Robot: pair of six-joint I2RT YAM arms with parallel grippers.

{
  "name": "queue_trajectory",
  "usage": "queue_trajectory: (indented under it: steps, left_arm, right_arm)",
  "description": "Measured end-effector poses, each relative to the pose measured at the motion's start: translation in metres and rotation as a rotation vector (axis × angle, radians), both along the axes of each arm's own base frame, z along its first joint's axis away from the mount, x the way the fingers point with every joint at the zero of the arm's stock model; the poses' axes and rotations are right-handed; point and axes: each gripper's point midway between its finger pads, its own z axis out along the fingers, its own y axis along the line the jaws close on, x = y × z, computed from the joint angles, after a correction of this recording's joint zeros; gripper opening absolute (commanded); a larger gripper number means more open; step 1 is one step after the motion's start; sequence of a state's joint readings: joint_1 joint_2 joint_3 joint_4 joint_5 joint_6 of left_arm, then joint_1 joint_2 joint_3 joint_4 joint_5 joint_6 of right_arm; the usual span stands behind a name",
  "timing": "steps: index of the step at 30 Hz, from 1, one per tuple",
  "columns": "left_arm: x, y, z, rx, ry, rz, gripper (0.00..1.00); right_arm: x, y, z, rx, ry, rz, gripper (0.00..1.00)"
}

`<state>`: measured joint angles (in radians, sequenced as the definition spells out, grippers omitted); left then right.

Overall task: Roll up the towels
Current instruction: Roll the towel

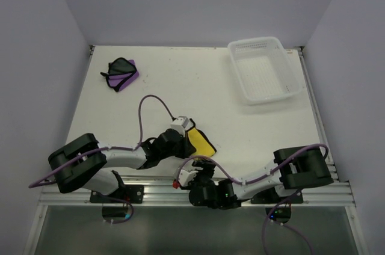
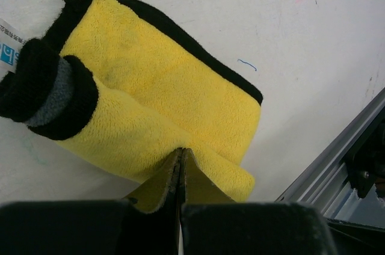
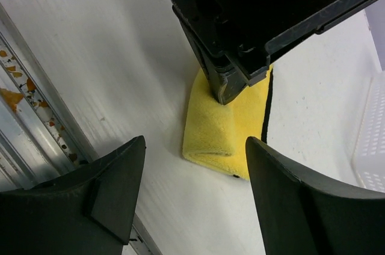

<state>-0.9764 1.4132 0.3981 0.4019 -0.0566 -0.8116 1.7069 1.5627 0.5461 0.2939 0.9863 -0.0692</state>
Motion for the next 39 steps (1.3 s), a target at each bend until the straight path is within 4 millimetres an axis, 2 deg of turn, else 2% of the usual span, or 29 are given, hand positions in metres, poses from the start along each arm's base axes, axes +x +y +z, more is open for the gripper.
queue_trajectory:
  steps: [9, 14, 17, 18, 21, 26, 28, 31, 33, 39]
  left_arm:
    - [0.000, 0.000, 0.000, 0.003, 0.005, 0.000, 0.00]
    - [-0.001, 0.000, 0.000, 0.008, 0.009, -0.002, 0.00]
    - [-0.001, 0.000, -0.001, 0.010, 0.012, -0.003, 0.00]
    - [-0.001, 0.000, 0.000, 0.011, 0.012, -0.003, 0.00]
    - [-0.001, 0.000, 0.000, 0.012, 0.014, -0.003, 0.00]
    - [-0.001, 0.000, -0.001, 0.020, 0.018, -0.003, 0.00]
    - [-0.001, 0.000, 0.000, 0.022, 0.019, -0.003, 0.00]
    - [-0.002, 0.001, 0.000, 0.025, 0.021, -0.003, 0.00]
    - [-0.002, 0.002, 0.000, 0.026, 0.022, -0.003, 0.00]
    - [-0.002, 0.002, 0.000, 0.029, 0.022, -0.003, 0.00]
  right_arm:
    - [0.013, -0.008, -0.021, -0.099, -0.034, -0.056, 0.64]
    - [0.028, -0.017, -0.022, -0.104, -0.038, -0.117, 0.61]
    - [0.033, -0.019, -0.023, -0.104, -0.032, -0.133, 0.55]
    - [0.034, -0.020, -0.023, -0.105, -0.029, -0.136, 0.49]
    - [0.033, -0.020, -0.028, -0.109, -0.014, -0.132, 0.44]
    - [0.032, -0.019, -0.032, -0.104, 0.011, -0.130, 0.30]
    - [0.031, -0.019, -0.034, -0.101, 0.025, -0.130, 0.22]
    - [0.032, -0.019, -0.036, -0.098, 0.041, -0.131, 0.06]
    - [0.032, -0.019, -0.036, -0.089, 0.052, -0.133, 0.00]
    - [0.035, -0.021, -0.035, -0.047, 0.103, -0.136, 0.00]
